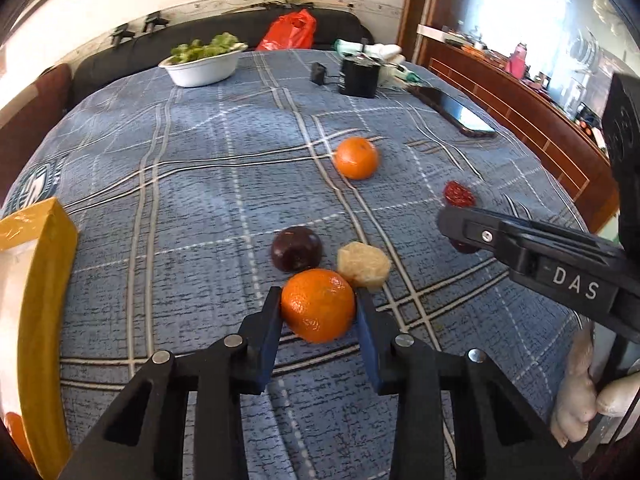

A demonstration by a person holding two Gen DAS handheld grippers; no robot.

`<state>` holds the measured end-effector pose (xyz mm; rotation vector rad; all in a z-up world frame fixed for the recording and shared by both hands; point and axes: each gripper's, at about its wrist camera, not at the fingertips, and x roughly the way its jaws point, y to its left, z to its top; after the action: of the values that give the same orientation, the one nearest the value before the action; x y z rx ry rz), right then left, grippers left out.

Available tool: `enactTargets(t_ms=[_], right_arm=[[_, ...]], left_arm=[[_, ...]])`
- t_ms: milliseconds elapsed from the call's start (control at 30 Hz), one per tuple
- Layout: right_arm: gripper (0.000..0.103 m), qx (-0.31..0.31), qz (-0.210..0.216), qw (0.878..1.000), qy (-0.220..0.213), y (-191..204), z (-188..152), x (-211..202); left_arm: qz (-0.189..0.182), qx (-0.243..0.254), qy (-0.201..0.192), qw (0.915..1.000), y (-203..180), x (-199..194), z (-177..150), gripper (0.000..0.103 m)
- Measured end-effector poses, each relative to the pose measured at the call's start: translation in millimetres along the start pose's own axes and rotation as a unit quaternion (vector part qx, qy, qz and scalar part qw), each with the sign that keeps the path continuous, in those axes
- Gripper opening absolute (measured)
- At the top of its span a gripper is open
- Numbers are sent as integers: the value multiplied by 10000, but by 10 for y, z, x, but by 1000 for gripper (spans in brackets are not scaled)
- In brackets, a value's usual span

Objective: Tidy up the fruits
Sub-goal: 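Grasp an orange with the left tool while the right tool grasps a dark plum, then carry the orange and plum into the yellow tray and open both tools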

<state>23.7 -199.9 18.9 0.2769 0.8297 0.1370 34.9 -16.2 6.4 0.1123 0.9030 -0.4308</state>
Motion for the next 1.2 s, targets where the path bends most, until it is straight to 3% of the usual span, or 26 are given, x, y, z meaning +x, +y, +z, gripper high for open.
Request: enactTargets(t_ms=[167,300,400,500,567,700,800,933,1067,1200], right_arm=[[30,21,30,10000,-36,-4,-16,-11],[30,2,208,9997,-144,18,-21,-58],[30,-120,210,9993,-301,103,-31,-109],[30,-171,252,9989,-367,228,-28,-190],[30,-128,473,9982,-353,333,-47,-261],[31,-63,1296,9915,-100,706,-128,-363],[31,-113,2041,9786,242,1085,-207,-362],[32,-112,2895,9533,849,1578,-332,-248],[32,-178,3239,9372,1280,1992,-442,-116],[32,-557,3088,9396,1365,2354,-547,-56]], left_arm=[[-56,-308,-210,9993,85,-278,-22,34],[-40,-560,-517,9971,227,-771,-129,34],[113,-822,-752,9937,427,-1158,-252,34],[556,-1026,-963,9885,700,-1563,-441,34],[1030,-1206,-1025,9820,941,-1807,-617,34],[1425,-1832,-987,9677,1437,-2074,-921,35],[1542,-2263,-860,9579,1732,-2118,-1165,35],[1582,-2508,-713,9524,1934,-2073,-1408,35],[1592,-2566,-672,9509,2057,-2038,-1515,35],[1570,-2603,-683,9502,2147,-2014,-1557,35]])
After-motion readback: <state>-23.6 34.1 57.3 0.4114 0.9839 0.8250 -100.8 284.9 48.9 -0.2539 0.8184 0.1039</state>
